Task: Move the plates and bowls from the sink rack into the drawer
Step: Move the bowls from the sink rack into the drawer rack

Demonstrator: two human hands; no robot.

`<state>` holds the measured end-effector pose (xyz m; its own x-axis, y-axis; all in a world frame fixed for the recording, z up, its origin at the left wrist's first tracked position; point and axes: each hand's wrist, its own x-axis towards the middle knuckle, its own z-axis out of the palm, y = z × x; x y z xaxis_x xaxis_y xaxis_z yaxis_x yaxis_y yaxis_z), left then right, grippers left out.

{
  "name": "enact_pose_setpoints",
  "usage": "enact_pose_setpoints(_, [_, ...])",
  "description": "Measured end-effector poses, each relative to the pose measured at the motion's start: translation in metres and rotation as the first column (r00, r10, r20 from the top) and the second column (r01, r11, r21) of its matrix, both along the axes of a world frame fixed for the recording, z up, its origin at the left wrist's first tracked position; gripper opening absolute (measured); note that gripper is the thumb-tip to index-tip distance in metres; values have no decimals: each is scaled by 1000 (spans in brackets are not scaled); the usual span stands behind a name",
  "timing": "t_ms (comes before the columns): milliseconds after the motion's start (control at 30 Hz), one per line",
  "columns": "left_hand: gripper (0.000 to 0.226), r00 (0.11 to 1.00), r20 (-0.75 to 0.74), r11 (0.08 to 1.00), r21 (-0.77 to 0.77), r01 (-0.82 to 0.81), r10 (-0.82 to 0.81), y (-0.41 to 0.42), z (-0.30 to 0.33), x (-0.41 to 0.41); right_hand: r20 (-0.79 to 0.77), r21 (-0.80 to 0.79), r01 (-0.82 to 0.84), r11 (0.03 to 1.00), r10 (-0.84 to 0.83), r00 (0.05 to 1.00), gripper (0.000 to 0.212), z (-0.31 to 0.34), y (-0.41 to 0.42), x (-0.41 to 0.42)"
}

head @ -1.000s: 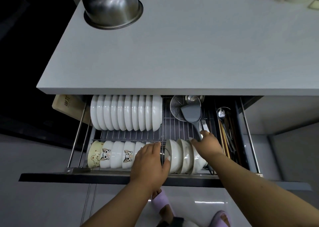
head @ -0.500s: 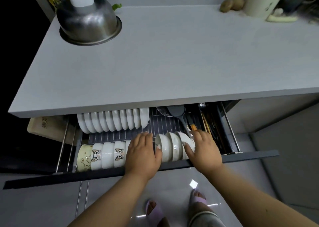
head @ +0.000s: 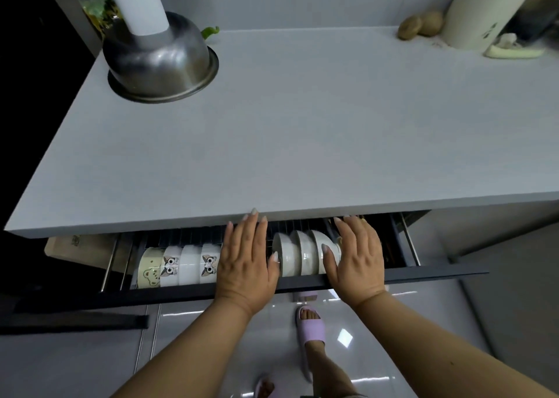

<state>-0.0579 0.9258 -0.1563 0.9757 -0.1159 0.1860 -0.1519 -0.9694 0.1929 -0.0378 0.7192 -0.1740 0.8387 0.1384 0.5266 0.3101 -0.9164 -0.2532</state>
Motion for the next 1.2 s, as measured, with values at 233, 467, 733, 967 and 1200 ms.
enact_pose_setpoints(233, [68,999,-38,992,122,-14,19,7,4,32,48,-84,-129,988,134,990,53,4,-1,39])
enact_pose_setpoints(467, [66,990,-135,989,144,-15,35,3,22,61,132,-104,-98,990,111,985,48,2,0,67])
enact_pose_setpoints(733, [71,951,-299,992,112,-53,84,1,44,94,86,-162,-129,978,144,986,52,15,-9,73])
enact_pose_setpoints(967, [68,904,-424,993,118,-1,51,7,53,105,37,452,-61,890,50,998,55,110,1,83])
enact_pose_setpoints(1200, [115,861,-507,990,102,100,-35,13,59,107,606,665,-534,522,41,795,23,269,-6,78])
